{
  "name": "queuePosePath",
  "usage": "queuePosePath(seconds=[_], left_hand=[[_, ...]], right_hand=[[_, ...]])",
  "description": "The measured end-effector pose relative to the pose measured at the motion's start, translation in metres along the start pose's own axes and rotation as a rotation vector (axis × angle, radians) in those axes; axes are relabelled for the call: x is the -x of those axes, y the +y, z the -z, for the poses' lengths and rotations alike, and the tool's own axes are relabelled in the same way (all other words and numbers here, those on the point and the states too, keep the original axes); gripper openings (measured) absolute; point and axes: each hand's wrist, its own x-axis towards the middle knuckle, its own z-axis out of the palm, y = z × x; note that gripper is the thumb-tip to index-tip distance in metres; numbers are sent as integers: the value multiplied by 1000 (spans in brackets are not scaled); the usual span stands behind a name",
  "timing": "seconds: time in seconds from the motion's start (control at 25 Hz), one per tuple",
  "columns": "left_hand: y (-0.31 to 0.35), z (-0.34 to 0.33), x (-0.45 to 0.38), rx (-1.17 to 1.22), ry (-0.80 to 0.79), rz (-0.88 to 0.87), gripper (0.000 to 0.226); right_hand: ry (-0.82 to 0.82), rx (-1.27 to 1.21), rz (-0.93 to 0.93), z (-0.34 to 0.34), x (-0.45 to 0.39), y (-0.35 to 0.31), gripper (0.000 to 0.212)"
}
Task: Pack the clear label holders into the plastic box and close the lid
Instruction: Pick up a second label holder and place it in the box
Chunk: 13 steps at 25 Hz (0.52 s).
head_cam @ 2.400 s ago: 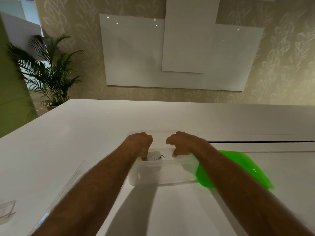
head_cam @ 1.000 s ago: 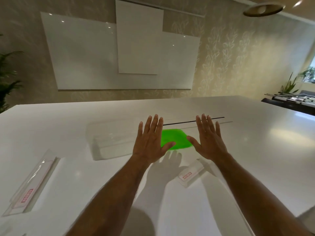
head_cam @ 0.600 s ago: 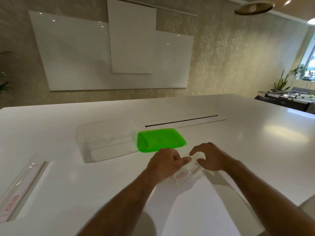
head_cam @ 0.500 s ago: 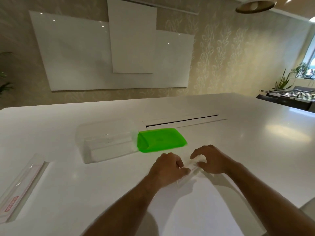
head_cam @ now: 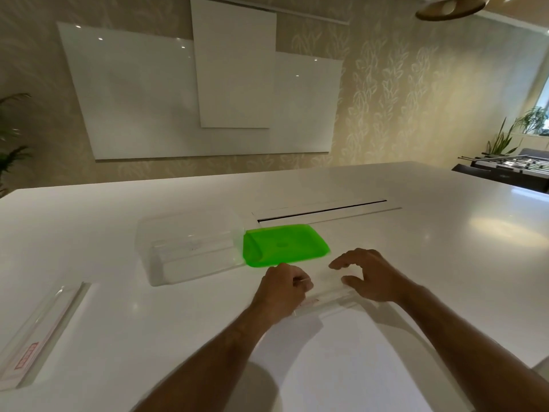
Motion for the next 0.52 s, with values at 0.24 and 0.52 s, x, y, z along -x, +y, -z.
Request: queuePosePath(seconds=[0.24, 0.52], left_hand=[[-5, 41, 2, 240, -14, 136, 20], [-17, 74, 14, 674, -49, 424, 24]], right_hand=[[12, -59, 56, 4, 12, -4, 78], [131, -304, 136, -1, 4, -24, 58]])
